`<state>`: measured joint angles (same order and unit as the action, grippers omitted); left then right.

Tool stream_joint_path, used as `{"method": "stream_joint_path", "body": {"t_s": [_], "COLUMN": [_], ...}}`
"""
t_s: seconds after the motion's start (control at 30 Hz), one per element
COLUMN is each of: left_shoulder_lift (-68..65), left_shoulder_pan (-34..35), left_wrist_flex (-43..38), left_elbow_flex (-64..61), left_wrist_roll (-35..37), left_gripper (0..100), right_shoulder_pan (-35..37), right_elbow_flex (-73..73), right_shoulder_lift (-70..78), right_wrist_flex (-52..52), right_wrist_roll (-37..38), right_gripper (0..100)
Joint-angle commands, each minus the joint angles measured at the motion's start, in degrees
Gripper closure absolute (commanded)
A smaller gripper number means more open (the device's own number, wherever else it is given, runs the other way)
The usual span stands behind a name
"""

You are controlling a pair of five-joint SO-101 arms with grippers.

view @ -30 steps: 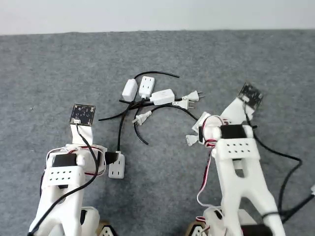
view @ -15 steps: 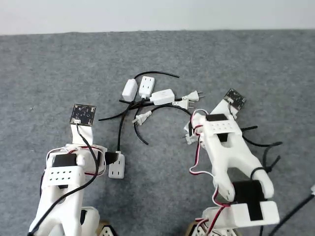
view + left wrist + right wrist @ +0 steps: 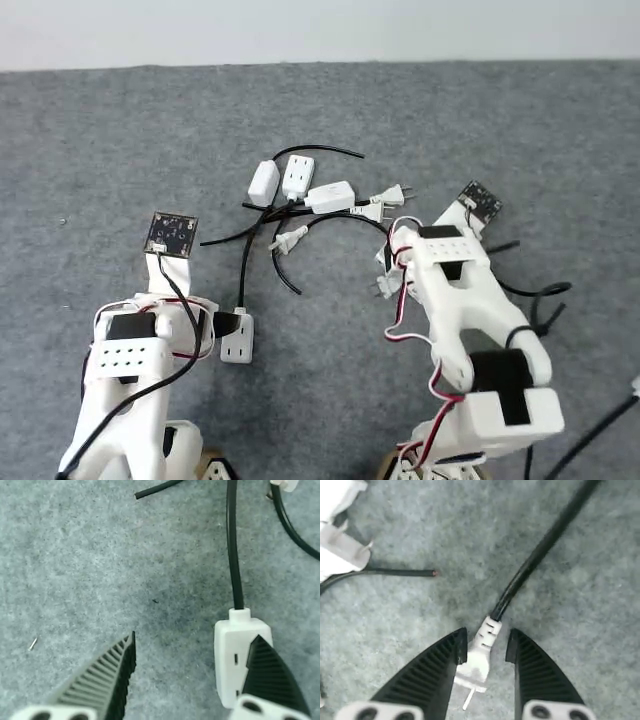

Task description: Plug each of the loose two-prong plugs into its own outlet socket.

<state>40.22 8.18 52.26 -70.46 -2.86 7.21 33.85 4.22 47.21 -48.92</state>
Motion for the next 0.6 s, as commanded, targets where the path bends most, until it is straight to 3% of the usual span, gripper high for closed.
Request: {"method": "stream_joint_path", "body": {"t_s": [0.0,0.2,0.4,0.57], "left_shoulder_lift": [0.3,0.3,0.3,0.3], "left_shoulder_pan": [-0.3,-0.3,-0.3,-0.3], "left_wrist_flex": [0.5,0.5,0.5,0.5], "left_elbow_flex": [0.8,0.8,0.8,0.8], "left_wrist_roll": [-0.4,-0.4,-0.4,-0.4], "left_gripper": [66,66,66,66], "right_shoulder_pan": [-0.8,-0.9,-0.9,-0.3], "right_elbow_flex": [-5.2,-8.7,-9.1,-10.1], "right_shoulder_lift": [1.7,4.3,3.9,3.8], "right_wrist_flex": [3.2,5.3,7.6,11.6], "right_wrist_roll": [-0.9,1.8,4.4,22.8], "right_gripper": [84.9,98.9,99.1,99.1]}}
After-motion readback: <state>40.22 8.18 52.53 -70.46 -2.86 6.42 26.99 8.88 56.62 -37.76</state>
